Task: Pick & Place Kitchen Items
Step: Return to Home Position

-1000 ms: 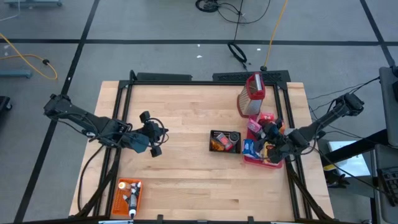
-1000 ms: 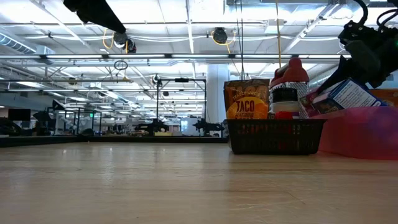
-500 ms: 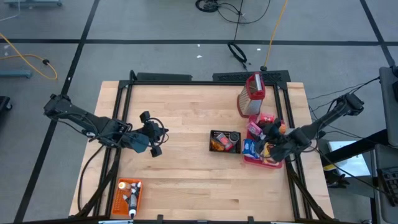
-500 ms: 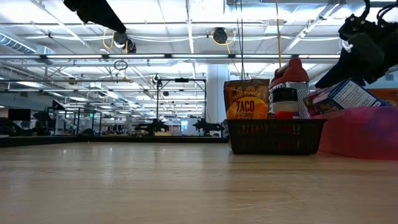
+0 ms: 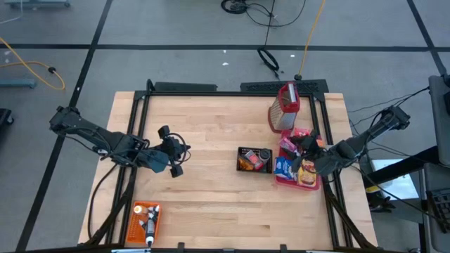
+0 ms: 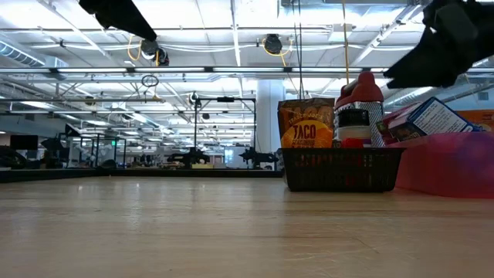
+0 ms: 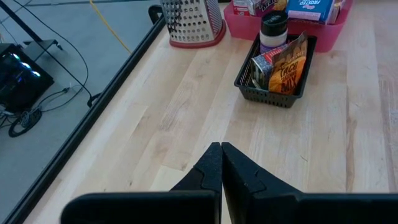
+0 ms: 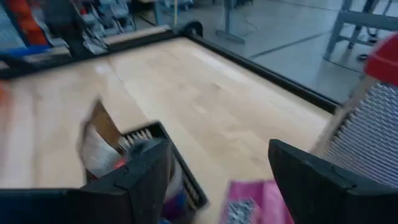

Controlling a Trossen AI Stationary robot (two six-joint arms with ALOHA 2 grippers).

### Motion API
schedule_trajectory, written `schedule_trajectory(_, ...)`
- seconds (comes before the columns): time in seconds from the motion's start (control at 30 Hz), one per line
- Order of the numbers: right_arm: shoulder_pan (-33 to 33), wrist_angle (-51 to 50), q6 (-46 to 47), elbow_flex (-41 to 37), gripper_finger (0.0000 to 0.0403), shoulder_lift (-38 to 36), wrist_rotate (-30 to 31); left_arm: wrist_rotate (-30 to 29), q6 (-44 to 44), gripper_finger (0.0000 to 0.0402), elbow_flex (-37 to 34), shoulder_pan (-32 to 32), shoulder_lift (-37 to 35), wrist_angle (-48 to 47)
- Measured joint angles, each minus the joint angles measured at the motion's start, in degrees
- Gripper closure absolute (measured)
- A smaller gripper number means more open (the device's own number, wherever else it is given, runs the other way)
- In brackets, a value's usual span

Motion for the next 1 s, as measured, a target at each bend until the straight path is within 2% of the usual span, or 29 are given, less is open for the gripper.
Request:
schedule_trajectory(0.13,0.0,5.2,-2.1,0.1,0.0144,0.6,-2.9,0.0,0.0,0.0398,0.0,0.0,0.0,0.0)
schedule_trajectory(0.27,0.0,4.6,1.9,-0.1,0.0145,2.6,-6.3,0.0,0.0,0.0398,0.0,0.0,0.0,0.0)
schedule_trajectory(0.5,0.0,2.4,5.0,-1.1,0.0145,4.4,-5.3,0.0,0.0,0.0398,0.0,0.0,0.0,0.0)
schedule_trajectory(0.6,0.0,-2.3,8.0,-1.1,0.0145,4.4,-5.7,0.0,0.0,0.0398,0.0,0.0,0.0,0.0)
schedule_trajectory(0.73,0.0,-12.9,16.7,-1.0,0.0145,4.3,-7.3,0.0,0.1,0.0398,0.0,0.0,0.0,0.0)
schedule_trajectory(0.83,0.0,-16.7,22.3,-0.9,0.0145,4.1,-7.1,0.0,0.3,0.0398,0.0,0.0,0.0,0.0)
schedule_trajectory(1.0,0.0,-10.3,16.9,-1.0,0.0145,3.2,-9.3,0.0,0.3,0.0398,0.0,0.0,0.0,0.0)
